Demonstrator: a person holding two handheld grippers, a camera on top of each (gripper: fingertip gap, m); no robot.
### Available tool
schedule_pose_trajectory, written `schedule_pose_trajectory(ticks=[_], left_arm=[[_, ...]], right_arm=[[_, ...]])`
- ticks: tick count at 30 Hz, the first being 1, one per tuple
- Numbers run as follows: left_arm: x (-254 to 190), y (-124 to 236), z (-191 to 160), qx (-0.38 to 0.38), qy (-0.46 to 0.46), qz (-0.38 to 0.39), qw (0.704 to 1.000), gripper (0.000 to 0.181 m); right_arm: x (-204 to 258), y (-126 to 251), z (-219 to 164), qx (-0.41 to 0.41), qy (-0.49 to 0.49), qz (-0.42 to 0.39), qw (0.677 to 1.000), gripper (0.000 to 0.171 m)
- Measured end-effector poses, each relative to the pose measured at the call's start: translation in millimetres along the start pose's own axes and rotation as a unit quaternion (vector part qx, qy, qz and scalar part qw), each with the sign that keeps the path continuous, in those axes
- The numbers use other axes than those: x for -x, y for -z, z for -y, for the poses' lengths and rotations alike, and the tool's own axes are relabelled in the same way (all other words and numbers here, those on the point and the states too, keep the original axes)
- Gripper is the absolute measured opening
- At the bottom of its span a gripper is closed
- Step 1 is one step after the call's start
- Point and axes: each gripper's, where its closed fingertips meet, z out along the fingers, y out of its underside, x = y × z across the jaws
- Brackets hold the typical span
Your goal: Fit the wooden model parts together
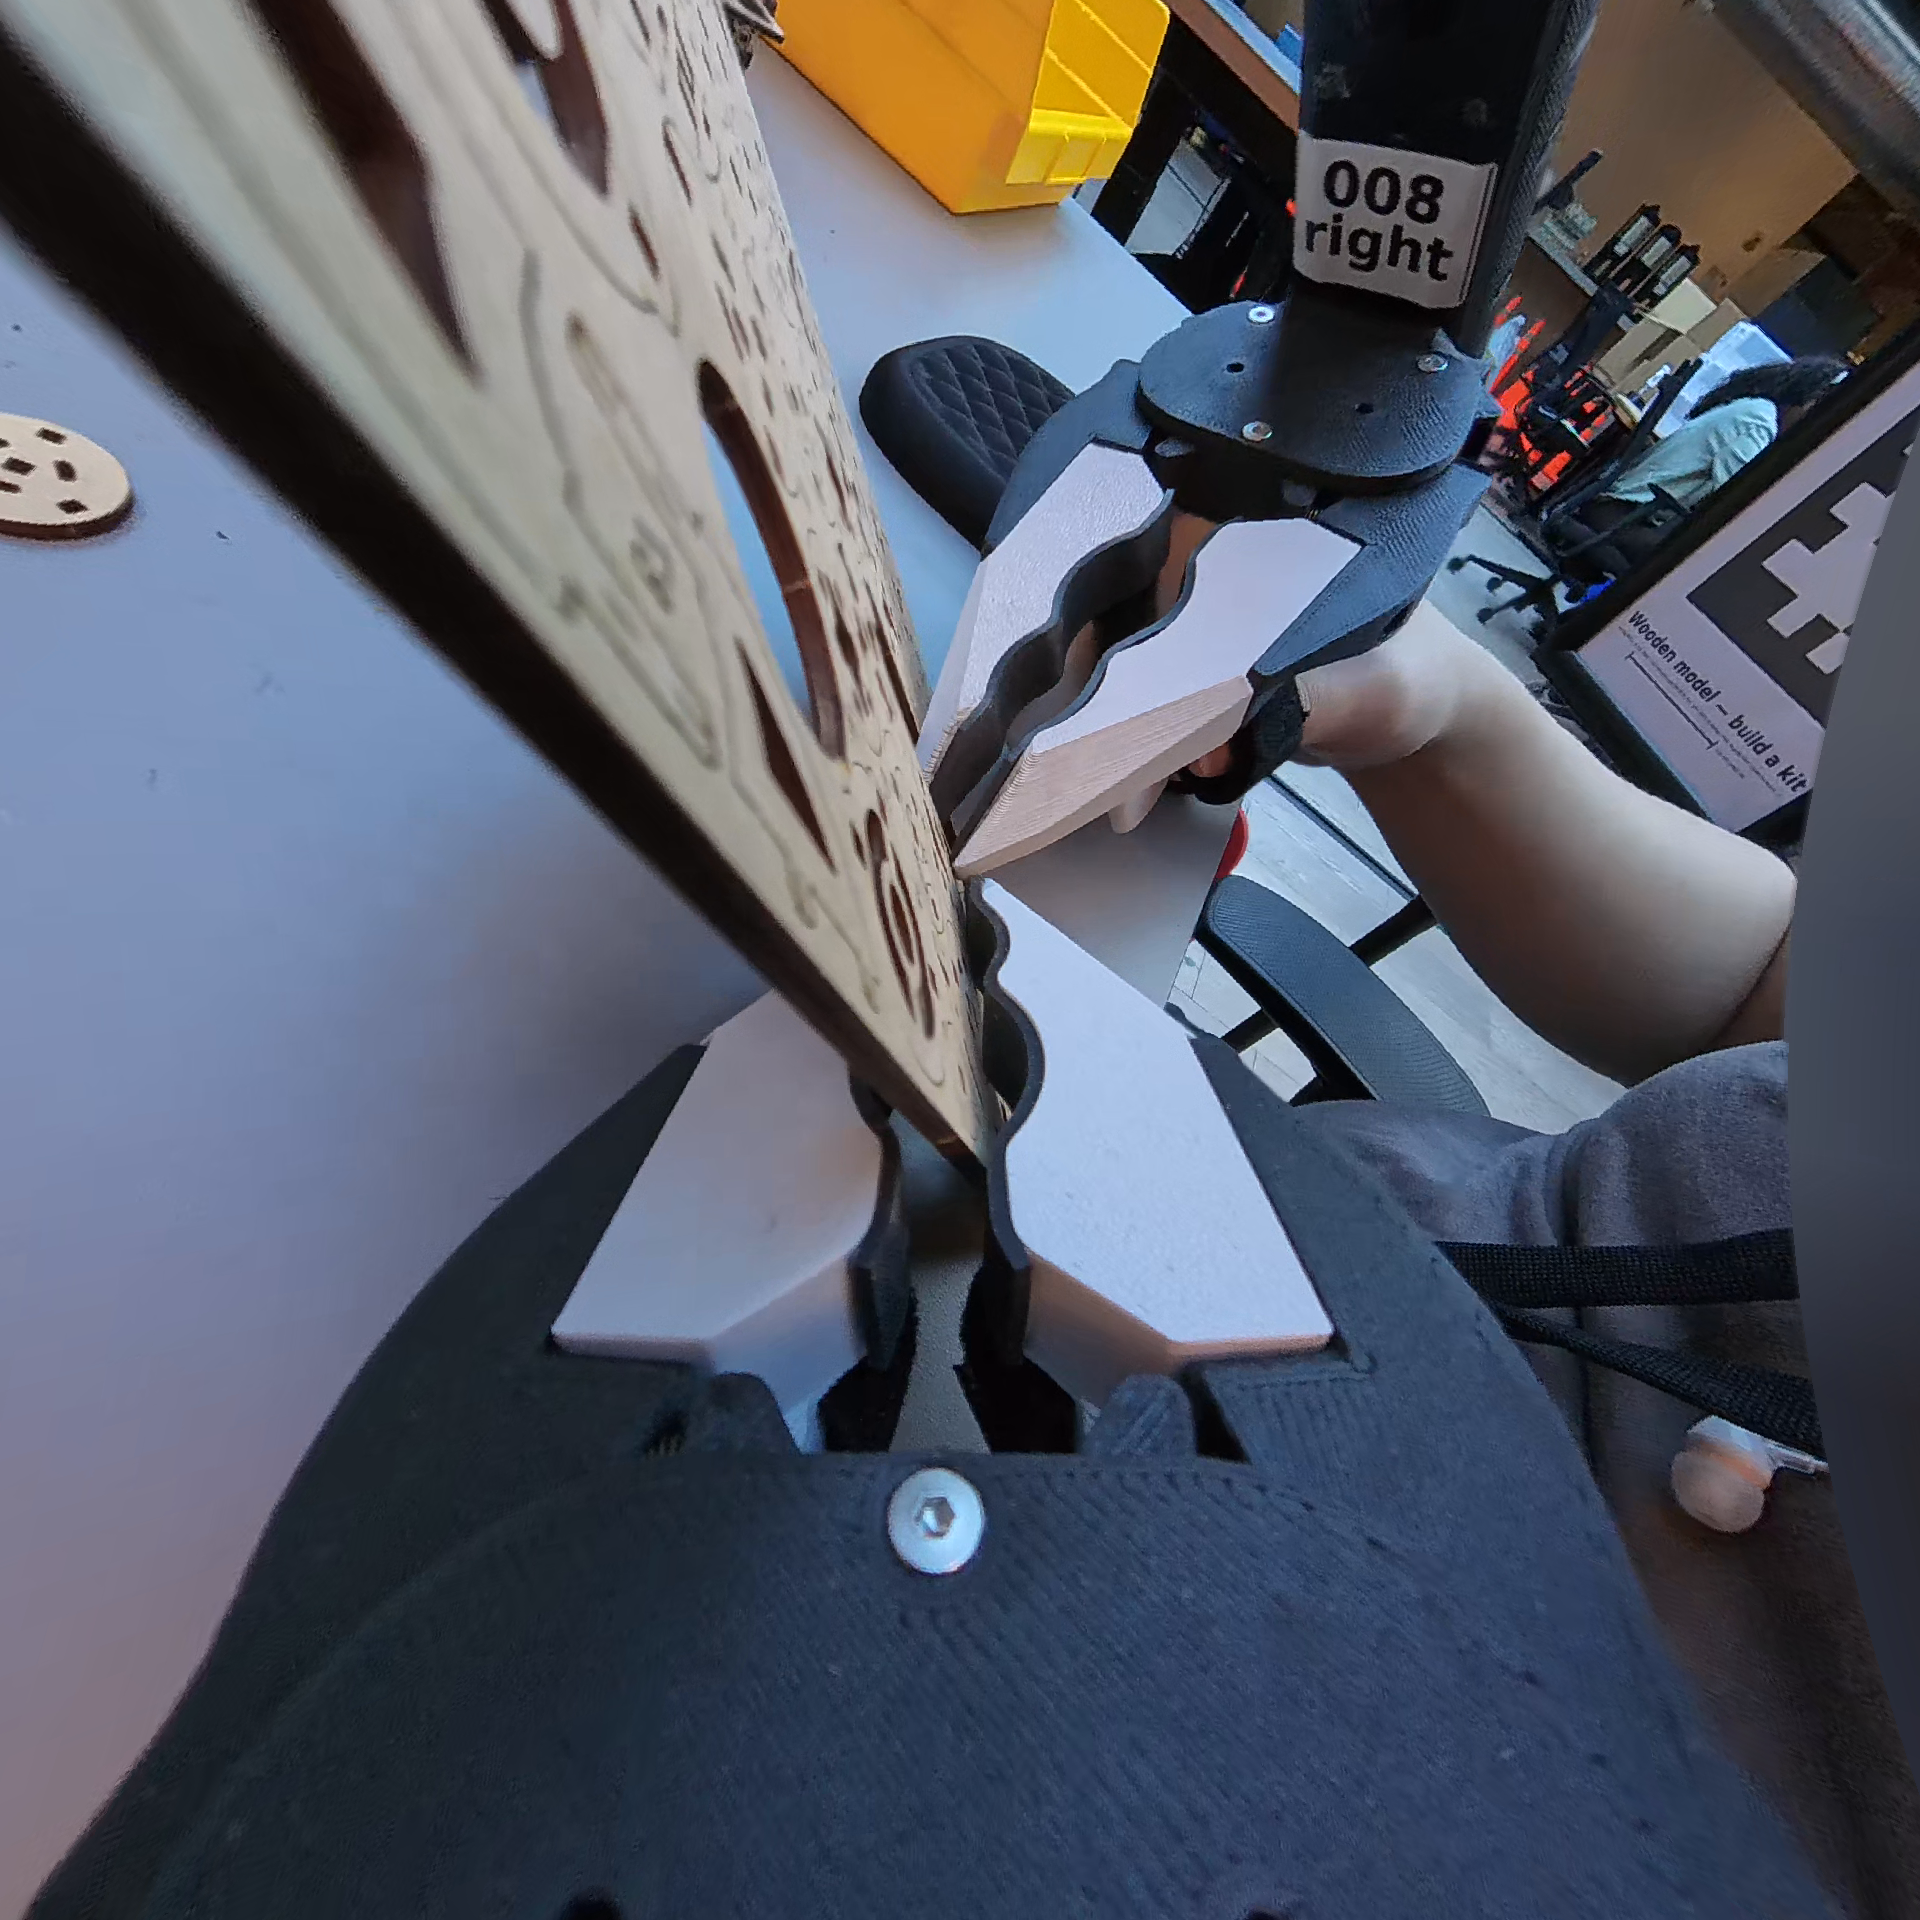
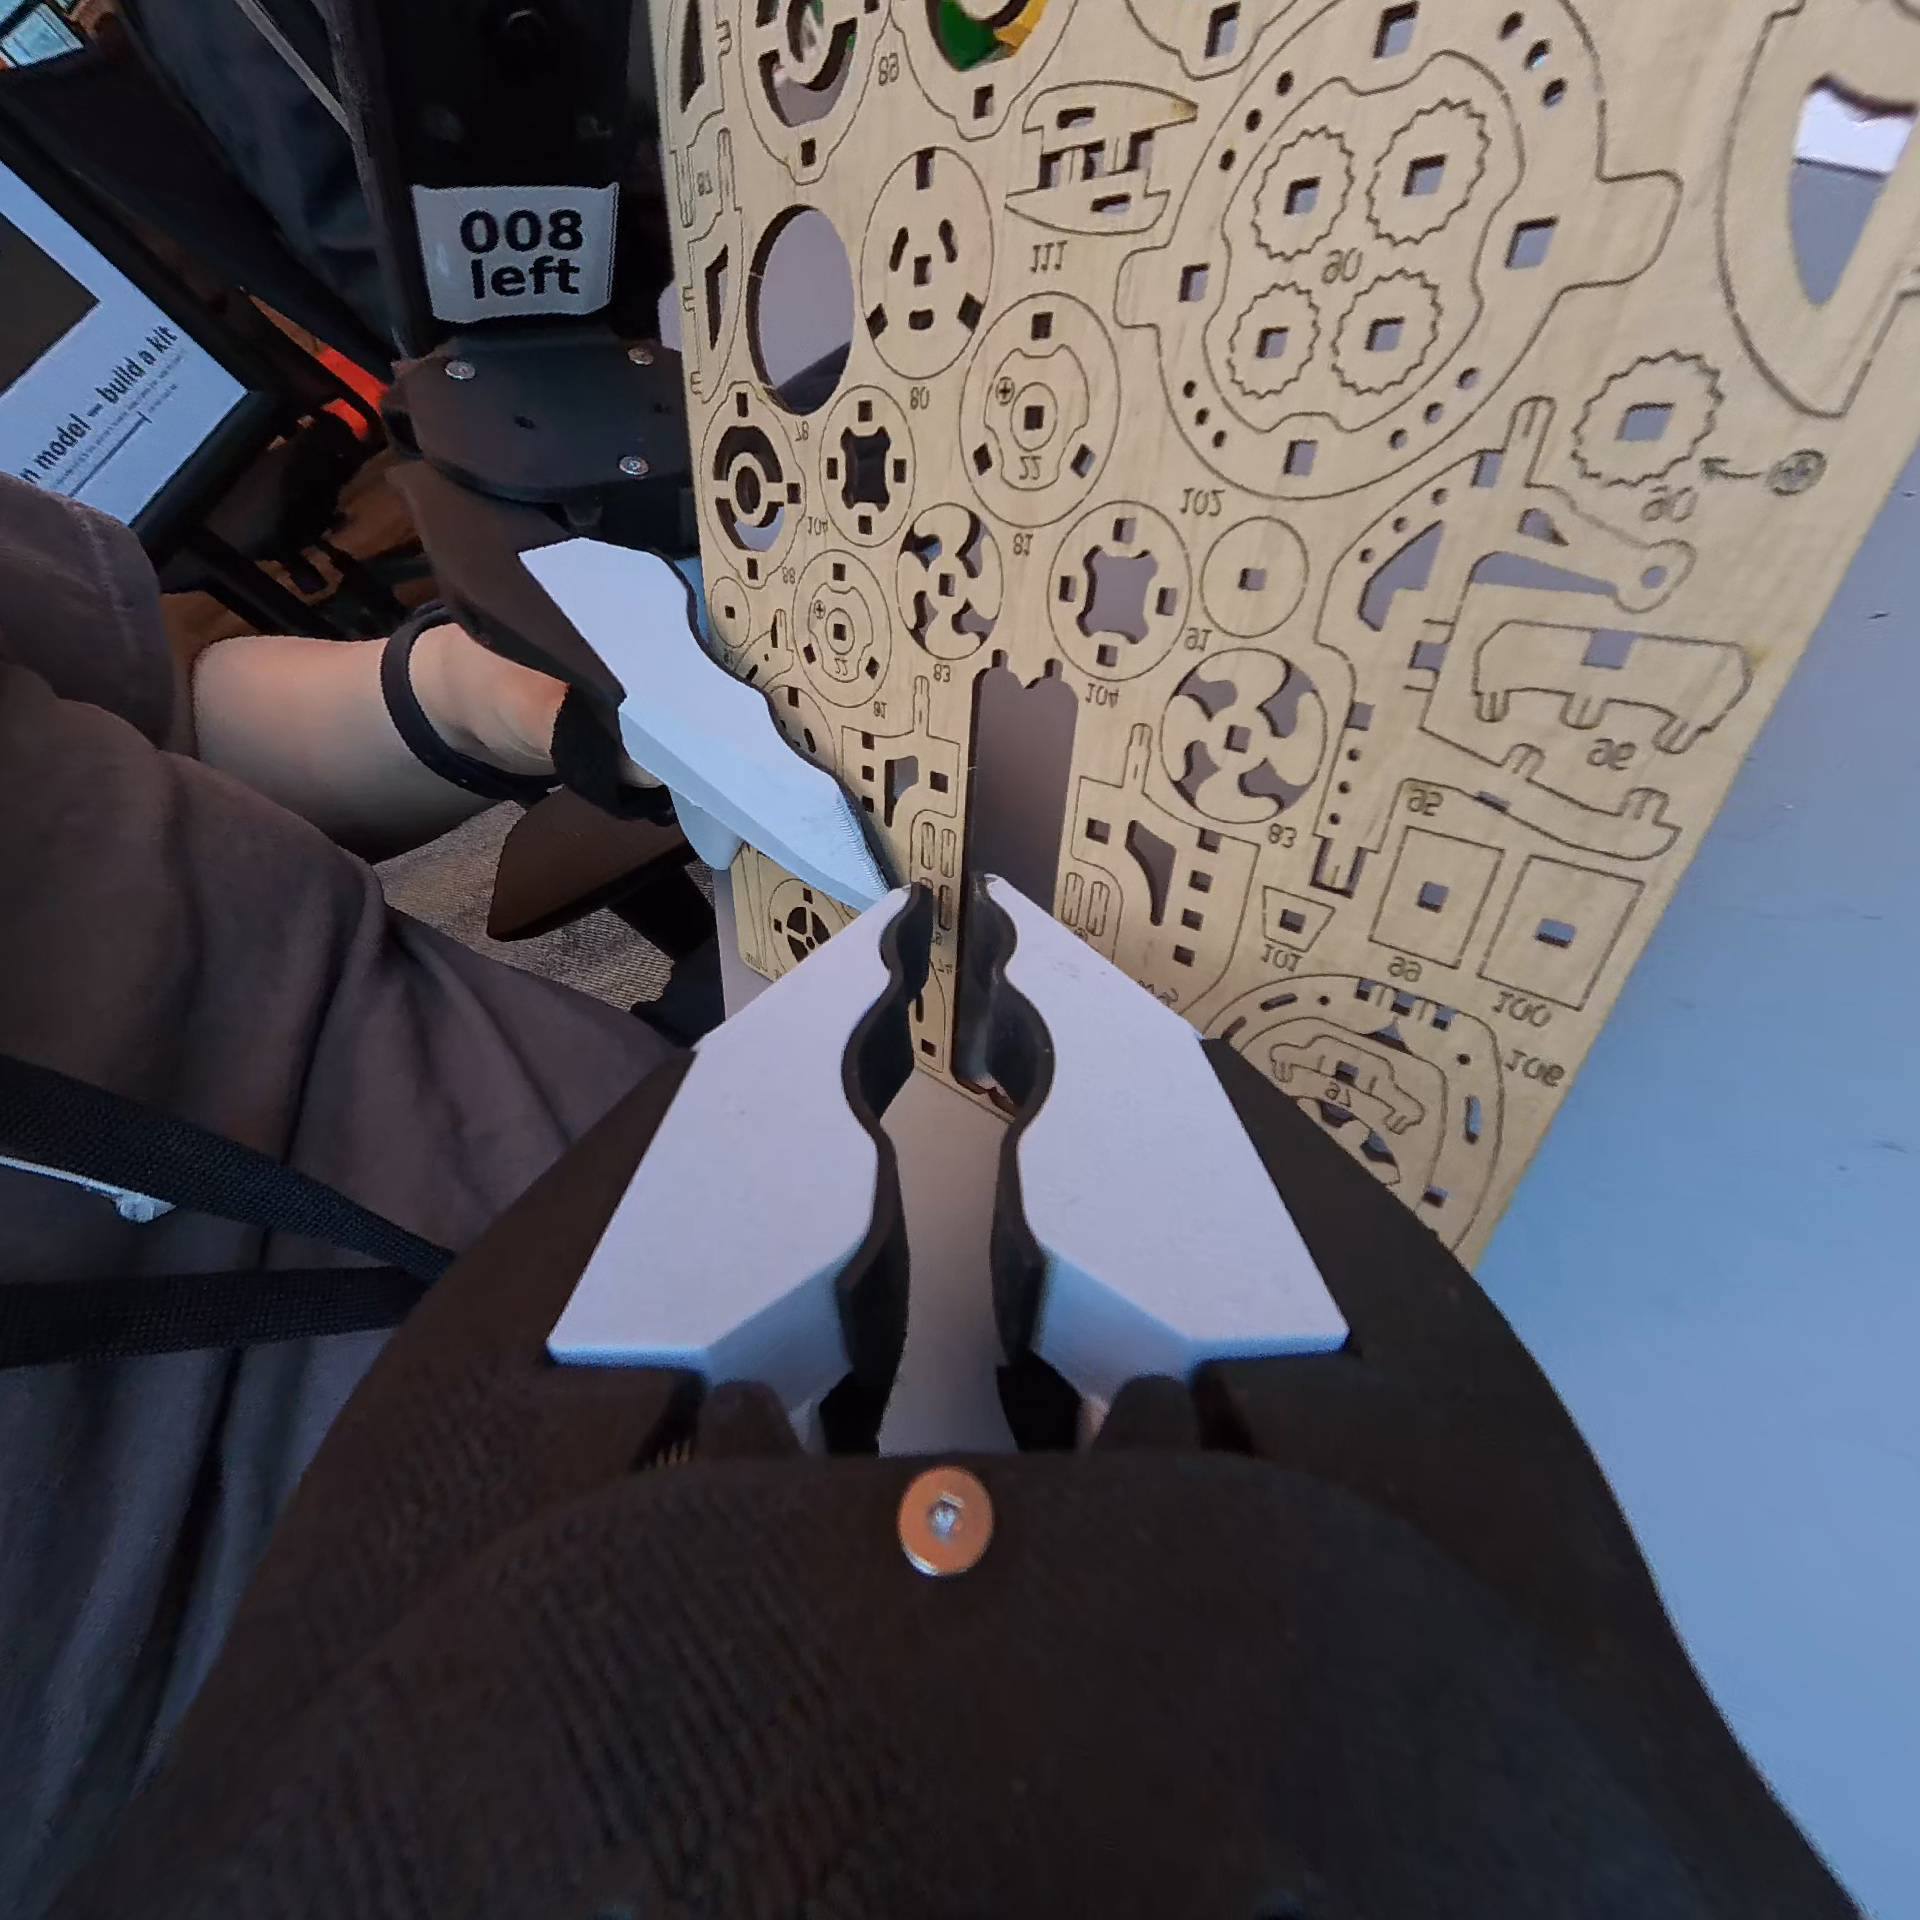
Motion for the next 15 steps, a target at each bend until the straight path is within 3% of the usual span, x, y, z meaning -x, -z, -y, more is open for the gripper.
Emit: schedule_pose_trajectory(ticks=[15], left_arm=[[1.7,1.0,-1.8,0.001,-0.001,0.015,1.0,0.0]], right_arm=[[0.6,-4.6,-1.7,0.006,-0.002,-0.007,1.0,0.007]])
